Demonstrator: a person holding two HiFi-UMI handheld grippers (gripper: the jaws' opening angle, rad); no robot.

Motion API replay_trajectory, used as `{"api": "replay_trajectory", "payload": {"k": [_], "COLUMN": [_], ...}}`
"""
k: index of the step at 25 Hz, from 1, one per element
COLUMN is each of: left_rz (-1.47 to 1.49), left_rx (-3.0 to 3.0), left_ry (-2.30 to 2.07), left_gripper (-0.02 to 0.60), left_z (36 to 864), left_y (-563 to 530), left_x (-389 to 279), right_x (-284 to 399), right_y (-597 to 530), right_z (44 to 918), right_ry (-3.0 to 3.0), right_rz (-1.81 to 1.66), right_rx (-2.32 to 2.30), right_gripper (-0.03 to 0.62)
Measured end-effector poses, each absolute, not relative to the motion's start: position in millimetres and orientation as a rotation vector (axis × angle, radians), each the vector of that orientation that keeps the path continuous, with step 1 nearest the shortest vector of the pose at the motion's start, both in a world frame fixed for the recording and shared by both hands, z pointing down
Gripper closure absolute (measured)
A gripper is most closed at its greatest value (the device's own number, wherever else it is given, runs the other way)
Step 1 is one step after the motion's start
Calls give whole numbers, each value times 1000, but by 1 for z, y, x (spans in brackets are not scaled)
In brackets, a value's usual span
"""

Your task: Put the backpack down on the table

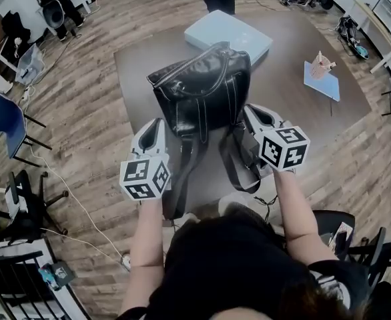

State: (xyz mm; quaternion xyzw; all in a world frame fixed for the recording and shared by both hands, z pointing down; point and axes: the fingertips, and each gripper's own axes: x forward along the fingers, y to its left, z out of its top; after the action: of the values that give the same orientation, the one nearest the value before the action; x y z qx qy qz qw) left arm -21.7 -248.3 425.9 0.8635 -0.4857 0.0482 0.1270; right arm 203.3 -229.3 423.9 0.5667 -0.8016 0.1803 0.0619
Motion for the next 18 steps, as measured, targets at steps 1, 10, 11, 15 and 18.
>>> {"api": "replay_trajectory", "payload": {"k": [1,10,11,15,18], "left_rz": [154,229,233,231,227], "left_rx": [2517,2544,2543,2517,2507], "left_ry": [-1426,-1475,-1479,-1482,-1477], "left_gripper": [541,543,543,544,545], "left_z": [426,422,422,426,428], "left_y": [-247,-226,-224,-218,-215], "left_x": [-21,-26,-28,-34,-36], "right_x": [201,176,174,166,163], "right_y": [-228,-213,-212,-208,-203], "right_z": [425,420,419,419,419], "right_ry": [-2421,-2440,-2439,-2434,-2433], "right_rz": [549,524,519,504,501], "right_rx": [1713,1689,1691,1698,1697], "right_gripper": [577,577,577,577,577]}}
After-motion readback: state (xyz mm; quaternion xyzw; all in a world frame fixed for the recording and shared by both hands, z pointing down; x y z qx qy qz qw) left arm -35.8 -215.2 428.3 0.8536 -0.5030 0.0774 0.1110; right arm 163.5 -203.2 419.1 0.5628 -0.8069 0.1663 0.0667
